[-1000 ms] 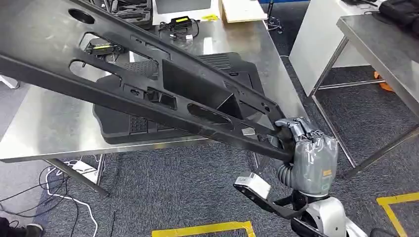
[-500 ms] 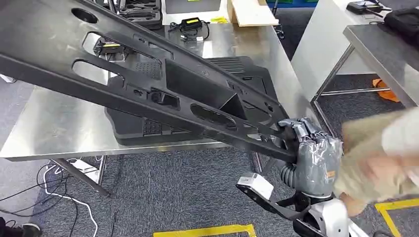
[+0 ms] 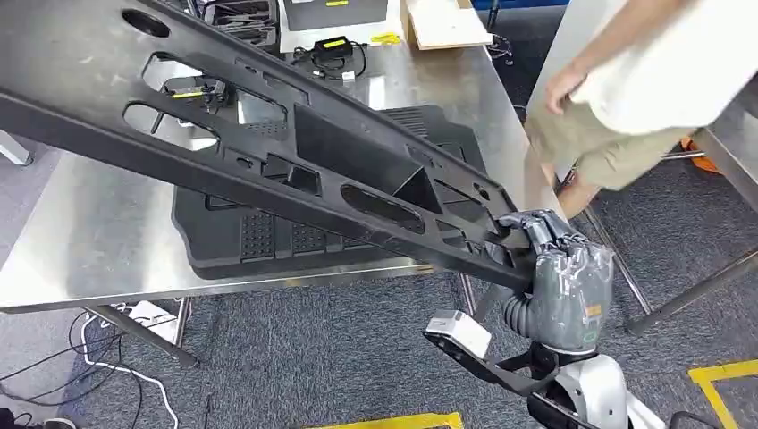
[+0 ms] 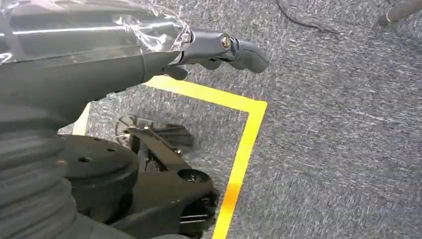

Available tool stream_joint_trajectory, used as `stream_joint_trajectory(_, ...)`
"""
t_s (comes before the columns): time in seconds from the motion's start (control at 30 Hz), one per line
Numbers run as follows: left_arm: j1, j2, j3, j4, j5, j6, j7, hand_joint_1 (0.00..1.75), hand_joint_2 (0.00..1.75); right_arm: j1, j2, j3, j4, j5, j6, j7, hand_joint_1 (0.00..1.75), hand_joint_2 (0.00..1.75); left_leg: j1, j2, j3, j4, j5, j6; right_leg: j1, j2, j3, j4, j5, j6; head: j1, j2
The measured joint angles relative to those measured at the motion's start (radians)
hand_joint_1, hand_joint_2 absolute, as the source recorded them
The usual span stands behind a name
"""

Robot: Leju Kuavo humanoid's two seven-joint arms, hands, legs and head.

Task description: Take the parts from the cabinet and place them on the table.

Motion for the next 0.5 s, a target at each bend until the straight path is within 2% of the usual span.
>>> stream_joint_trajectory(0.07, 0.000, 0.000, -0.001, 0.000, 0.000, 0.000, 0.000, 0.00, 1.75, -0.002, 0.000, 0.000, 0.000, -0.002, 0.000, 0.000, 1.75, 1.75, 0.002, -0.001, 0.073, -0.178, 0.100, 0.002, -0.002, 0.001, 0.016, 0.000, -0.011, 0.009, -0.002, 0.000)
stream_joint_trajectory(0.13, 0.001, 0.000, -0.002, 0.000, 0.000, 0.000, 0.000, 0.00, 1.75, -0.008, 0.000, 0.000, 0.000, -0.005, 0.000, -0.002, 1.75, 1.75, -0.002, -0.003, 0.083, -0.216, 0.085, 0.011, 0.005, 0.004, 0.011, 0.006, -0.017, 0.020, -0.007, 0.000)
stream_joint_trajectory(0.17, 0.002, 0.000, -0.002, 0.000, 0.001, 0.000, 0.000, 0.00, 1.75, -0.011, 0.000, 0.000, 0.000, -0.006, 0.000, -0.003, 1.75, 1.75, -0.005, -0.003, 0.080, -0.216, 0.084, 0.013, 0.004, 0.004, 0.012, 0.002, -0.017, 0.024, -0.001, 0.000)
stream_joint_trajectory(0.23, 0.002, 0.000, -0.002, 0.000, 0.000, 0.000, 0.000, 0.00, 1.75, -0.013, 0.000, 0.000, 0.000, -0.011, 0.002, -0.006, 1.75, 1.75, -0.006, -0.003, 0.082, -0.220, 0.083, 0.029, 0.000, 0.004, 0.018, -0.003, -0.020, 0.036, -0.002, 0.000)
stream_joint_trajectory(0.27, 0.000, 0.000, -0.002, 0.000, -0.001, 0.000, 0.000, 0.00, 1.75, -0.016, 0.000, 0.000, 0.000, -0.013, 0.003, -0.008, 1.75, 1.75, 0.000, -0.001, 0.088, -0.227, 0.087, 0.037, -0.003, 0.002, 0.019, 0.007, -0.030, 0.040, -0.001, 0.000)
stream_joint_trajectory(0.3, -0.001, 0.000, -0.002, 0.000, -0.003, 0.000, 0.000, 0.00, 1.75, -0.023, 0.000, 0.000, 0.000, -0.014, 0.004, -0.008, 1.75, 1.75, 0.000, 0.000, 0.091, -0.230, 0.085, 0.043, -0.002, 0.001, 0.003, 0.046, -0.052, 0.042, 0.006, 0.000)
stream_joint_trajectory(0.37, -0.002, 0.000, -0.002, 0.000, -0.004, 0.000, 0.000, 0.00, 1.75, -0.031, 0.000, 0.000, 0.000, -0.019, 0.007, -0.010, 1.75, 1.75, -0.003, 0.001, 0.093, -0.230, 0.081, 0.050, -0.001, 0.002, -0.081, 0.206, -0.127, 0.046, 0.017, 0.000)
stream_joint_trajectory(0.4, -0.002, 0.000, -0.003, 0.000, -0.004, 0.000, 0.000, 0.00, 1.75, -0.031, 0.000, 0.000, 0.002, -0.023, 0.009, -0.010, 1.75, 1.75, -0.005, 0.001, 0.095, -0.229, 0.079, 0.052, -0.001, 0.002, -0.122, 0.280, -0.150, 0.048, 0.018, 0.000)
stream_joint_trajectory(0.43, -0.001, 0.000, -0.003, 0.000, -0.004, 0.000, 0.000, 0.00, 1.75, -0.032, 0.000, 0.000, 0.003, -0.028, 0.012, -0.010, 1.75, 1.75, -0.007, 0.001, 0.098, -0.229, 0.077, 0.055, -0.001, 0.002, -0.150, 0.321, -0.151, 0.048, 0.018, 0.000)
stream_joint_trajectory(0.47, -0.001, 0.000, -0.003, 0.000, -0.004, 0.000, 0.001, 0.00, 1.75, -0.034, 0.000, 0.000, 0.005, -0.034, 0.015, -0.011, 1.75, 1.75, -0.008, 0.000, 0.103, -0.229, 0.074, 0.055, -0.001, 0.002, -0.153, 0.311, -0.125, 0.046, 0.019, 0.000)
stream_joint_trajectory(0.5, -0.001, 0.000, -0.003, 0.000, -0.004, 0.000, 0.002, 0.00, 1.75, -0.039, 0.000, 0.000, 0.006, -0.040, 0.018, -0.012, 1.75, 1.75, -0.008, -0.001, 0.110, -0.229, 0.069, 0.054, 0.000, 0.002, -0.133, 0.254, -0.078, 0.041, 0.019, 0.000)
